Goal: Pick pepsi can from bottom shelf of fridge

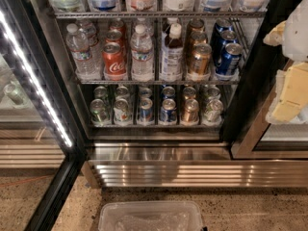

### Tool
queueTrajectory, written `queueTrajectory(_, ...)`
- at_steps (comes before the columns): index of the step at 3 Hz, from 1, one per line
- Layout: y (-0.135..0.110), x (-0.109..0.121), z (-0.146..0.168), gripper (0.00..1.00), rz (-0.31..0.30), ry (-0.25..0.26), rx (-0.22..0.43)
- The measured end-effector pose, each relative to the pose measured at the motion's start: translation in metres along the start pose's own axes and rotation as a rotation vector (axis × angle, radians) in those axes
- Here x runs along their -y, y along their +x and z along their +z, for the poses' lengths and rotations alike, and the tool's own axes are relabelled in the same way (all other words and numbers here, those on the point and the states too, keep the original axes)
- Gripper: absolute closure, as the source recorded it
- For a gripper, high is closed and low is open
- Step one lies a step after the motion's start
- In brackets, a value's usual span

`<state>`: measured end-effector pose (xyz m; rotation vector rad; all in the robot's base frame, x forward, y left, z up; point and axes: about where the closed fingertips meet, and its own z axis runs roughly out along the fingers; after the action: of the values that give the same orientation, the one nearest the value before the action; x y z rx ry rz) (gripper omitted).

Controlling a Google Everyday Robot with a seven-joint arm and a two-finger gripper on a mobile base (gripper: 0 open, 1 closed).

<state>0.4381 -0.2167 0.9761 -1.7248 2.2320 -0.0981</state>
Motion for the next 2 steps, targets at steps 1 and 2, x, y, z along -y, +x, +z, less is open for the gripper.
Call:
queueTrajectory(1,0.000,-0.002,0.001,0.00,-0.003,0.009,0.003)
queueTrajectory(2,0.011,-0.016,0.037,0.00,0.062,-0.028,0.073)
